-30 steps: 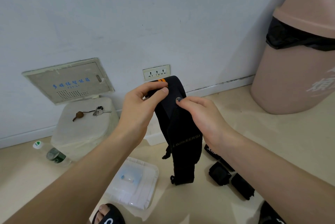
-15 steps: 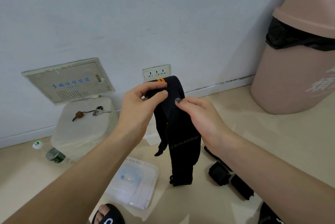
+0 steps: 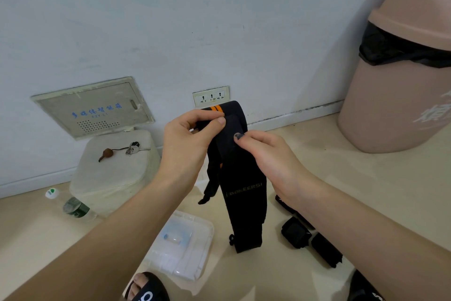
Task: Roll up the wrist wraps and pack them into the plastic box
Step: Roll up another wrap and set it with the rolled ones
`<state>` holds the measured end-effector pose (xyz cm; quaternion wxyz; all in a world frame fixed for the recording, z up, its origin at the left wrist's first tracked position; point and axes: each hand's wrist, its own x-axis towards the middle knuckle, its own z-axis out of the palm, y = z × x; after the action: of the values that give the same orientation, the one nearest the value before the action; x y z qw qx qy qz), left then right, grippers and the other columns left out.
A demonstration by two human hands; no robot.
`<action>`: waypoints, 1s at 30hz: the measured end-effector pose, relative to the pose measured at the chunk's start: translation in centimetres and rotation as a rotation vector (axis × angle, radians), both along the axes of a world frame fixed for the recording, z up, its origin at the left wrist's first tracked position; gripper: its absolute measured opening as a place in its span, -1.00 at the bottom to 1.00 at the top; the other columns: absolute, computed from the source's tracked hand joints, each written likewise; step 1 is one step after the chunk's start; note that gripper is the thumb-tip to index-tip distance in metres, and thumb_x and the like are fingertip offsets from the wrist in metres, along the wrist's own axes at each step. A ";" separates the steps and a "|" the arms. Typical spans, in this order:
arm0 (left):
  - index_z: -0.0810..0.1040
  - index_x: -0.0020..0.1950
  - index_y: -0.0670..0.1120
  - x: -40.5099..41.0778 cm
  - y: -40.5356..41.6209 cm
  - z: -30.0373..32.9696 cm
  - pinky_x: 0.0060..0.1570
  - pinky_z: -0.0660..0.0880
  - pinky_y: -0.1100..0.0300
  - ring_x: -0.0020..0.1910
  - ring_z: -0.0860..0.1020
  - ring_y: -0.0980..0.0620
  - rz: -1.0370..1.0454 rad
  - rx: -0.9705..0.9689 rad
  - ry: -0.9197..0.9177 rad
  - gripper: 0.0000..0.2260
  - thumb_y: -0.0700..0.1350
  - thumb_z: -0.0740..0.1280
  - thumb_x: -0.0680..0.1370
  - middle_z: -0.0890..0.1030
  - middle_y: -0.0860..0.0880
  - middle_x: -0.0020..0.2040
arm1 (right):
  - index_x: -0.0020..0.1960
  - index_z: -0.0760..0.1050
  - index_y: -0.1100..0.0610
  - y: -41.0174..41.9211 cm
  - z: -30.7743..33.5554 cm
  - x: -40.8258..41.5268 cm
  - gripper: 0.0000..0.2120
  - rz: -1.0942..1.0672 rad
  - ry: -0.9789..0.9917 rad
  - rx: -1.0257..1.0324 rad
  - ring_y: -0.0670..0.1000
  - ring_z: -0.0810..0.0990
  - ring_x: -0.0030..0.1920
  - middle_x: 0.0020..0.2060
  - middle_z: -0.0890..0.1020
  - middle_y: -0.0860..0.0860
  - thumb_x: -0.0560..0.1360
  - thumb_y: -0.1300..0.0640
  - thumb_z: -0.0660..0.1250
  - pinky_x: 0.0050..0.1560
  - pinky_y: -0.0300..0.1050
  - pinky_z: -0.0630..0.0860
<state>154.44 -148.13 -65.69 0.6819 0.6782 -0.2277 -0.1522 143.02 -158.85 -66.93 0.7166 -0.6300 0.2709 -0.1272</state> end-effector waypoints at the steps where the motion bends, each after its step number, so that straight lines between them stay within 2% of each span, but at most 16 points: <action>1: 0.74 -0.02 -0.10 0.0 0.0 0.0 0.20 0.60 -0.16 0.06 0.69 -0.10 0.004 0.001 -0.001 -0.93 -0.23 0.48 0.55 0.74 -0.04 -0.06 | -0.04 0.66 0.21 0.0 -0.1 0.0 -0.72 0.002 0.003 -0.018 0.04 0.71 -0.16 -0.19 0.69 0.13 0.66 0.04 0.30 -0.18 -0.27 0.61; 5: 0.74 -0.03 -0.11 -0.1 -0.2 0.0 0.21 0.59 -0.19 0.09 0.67 -0.16 0.012 -0.001 -0.010 -0.93 -0.24 0.48 0.54 0.74 -0.06 -0.05 | -0.07 0.62 0.24 -0.2 -0.4 0.2 -0.69 0.008 0.029 -0.108 -0.12 0.63 -0.25 -0.28 0.62 -0.02 0.65 0.01 0.31 -0.25 -0.31 0.54; 8: 0.73 -0.03 -0.10 -0.2 -0.2 0.1 0.21 0.58 -0.21 0.11 0.66 -0.16 0.013 -0.006 -0.030 -0.93 -0.24 0.48 0.54 0.73 -0.04 -0.03 | -0.16 0.54 0.21 -0.4 -0.8 0.3 -0.64 -0.031 0.098 -0.324 -0.16 0.45 -0.39 -0.41 0.48 -0.12 0.62 -0.07 0.34 -0.35 -0.33 0.36; 10: 0.72 -0.03 -0.06 -0.2 -0.3 0.2 0.19 0.58 -0.25 0.10 0.65 -0.20 0.012 -0.021 -0.052 -0.91 -0.24 0.48 0.54 0.72 -0.03 -0.04 | -0.15 0.52 0.21 -0.5 -0.8 0.3 -0.62 -0.060 0.113 -0.457 -0.16 0.38 -0.42 -0.42 0.45 -0.12 0.60 -0.11 0.36 -0.40 -0.35 0.31; 12: 0.67 -0.02 0.00 -0.2 -0.3 0.2 0.09 0.61 -0.24 0.06 0.63 -0.29 0.017 -0.038 -0.069 -0.86 -0.24 0.48 0.54 0.68 -0.15 -0.05 | -0.13 0.54 0.16 -0.6 -0.6 0.1 -0.65 -0.075 0.105 -0.513 -0.10 0.47 -0.36 -0.35 0.56 -0.06 0.59 -0.13 0.36 -0.36 -0.33 0.38; 14: 0.62 -0.01 0.03 -0.2 -0.4 0.3 -0.03 0.64 -0.16 -0.01 0.63 -0.34 0.022 -0.062 -0.074 -0.82 -0.25 0.47 0.55 0.60 -0.33 0.02 | -0.09 0.56 0.13 -0.7 -0.4 0.0 -0.68 -0.067 0.107 -0.522 -0.06 0.59 -0.22 -0.21 0.66 0.01 0.60 -0.14 0.34 -0.22 -0.24 0.50; 17: 0.61 -0.02 0.03 -0.2 -0.4 0.4 -0.10 0.63 -0.05 -0.12 0.63 -0.20 0.031 -0.082 -0.065 -0.81 -0.26 0.48 0.54 0.61 -0.31 -0.01 | -0.01 0.53 0.09 -0.8 -0.4 -0.1 -0.71 -0.074 0.118 -0.554 -0.03 0.64 -0.09 -0.08 0.66 0.00 0.59 -0.15 0.34 -0.05 -0.05 0.57; 19: 0.61 -0.01 0.01 -0.2 -0.4 0.4 -0.04 0.64 -0.12 -0.06 0.67 -0.22 0.029 -0.082 -0.034 -0.82 -0.27 0.48 0.54 0.65 -0.21 -0.07 | 0.14 0.47 0.04 -0.9 -0.4 0.0 -0.67 -0.096 0.115 -0.531 -0.11 0.60 0.05 0.10 0.58 -0.10 0.55 -0.17 0.39 -0.01 -0.15 0.56; 21: 0.62 0.00 -0.01 -0.2 -0.5 0.5 0.02 0.63 -0.18 0.02 0.66 -0.29 0.025 -0.084 -0.009 -0.83 -0.27 0.48 0.53 0.66 -0.25 -0.04 | 0.31 0.41 -0.01 -1.1 -0.2 0.1 -0.55 -0.083 0.081 -0.477 -0.15 0.54 0.20 0.24 0.52 -0.17 0.53 -0.17 0.43 0.13 -0.20 0.50; 22: 0.62 0.01 -0.02 -0.2 -0.5 0.5 0.02 0.63 -0.17 0.03 0.66 -0.29 0.021 -0.086 0.002 -0.83 -0.27 0.48 0.53 0.66 -0.27 -0.02 | 0.32 0.44 -0.01 -1.3 0.0 0.1 -0.56 -0.065 0.053 -0.435 -0.14 0.56 0.22 0.24 0.56 -0.17 0.53 -0.15 0.44 0.18 -0.18 0.49; 24: 0.61 0.04 -0.05 -0.2 -0.5 0.5 -0.03 0.64 -0.08 -0.02 0.69 -0.23 0.016 -0.091 0.024 -0.83 -0.28 0.47 0.54 0.67 -0.25 -0.03 | 0.18 0.56 0.10 -1.6 0.3 0.1 -0.69 -0.009 0.007 -0.322 -0.03 0.68 0.09 0.06 0.72 -0.02 0.56 -0.07 0.43 0.12 -0.15 0.55; 26: 0.59 0.10 -0.08 -0.1 -0.4 0.5 -0.13 0.63 0.04 -0.06 0.69 -0.16 0.011 -0.098 0.054 -0.81 -0.27 0.47 0.54 0.69 -0.22 -0.03 | 0.07 0.55 0.29 -1.6 0.3 0.2 -0.69 0.024 -0.030 -0.253 0.14 0.69 -0.09 -0.05 0.72 0.19 0.60 0.01 0.41 -0.01 -0.06 0.55; 27: 0.58 0.13 -0.09 -0.1 -0.3 0.5 -0.16 0.62 0.08 -0.08 0.70 -0.14 0.007 -0.107 0.076 -0.80 -0.26 0.46 0.55 0.70 -0.20 -0.04 | 0.04 0.52 0.35 -1.5 0.3 0.2 -0.67 0.033 -0.054 -0.224 0.14 0.64 -0.16 -0.10 0.69 0.24 0.60 0.05 0.41 -0.05 -0.03 0.53; 30: 0.54 0.23 -0.09 -0.2 -0.3 0.6 -0.22 0.61 0.15 -0.16 0.68 -0.05 -0.024 -0.104 0.152 -0.78 -0.22 0.42 0.60 0.69 -0.13 -0.11 | -0.01 0.52 0.35 -1.3 0.4 0.2 -0.75 0.022 -0.123 -0.135 0.04 0.64 -0.16 -0.18 0.66 0.14 0.61 0.13 0.40 -0.08 -0.04 0.56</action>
<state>154.27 -148.47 -65.12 0.7298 0.6254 -0.1910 -0.1994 143.22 -160.10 -66.56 0.6893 -0.6706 0.2104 -0.1759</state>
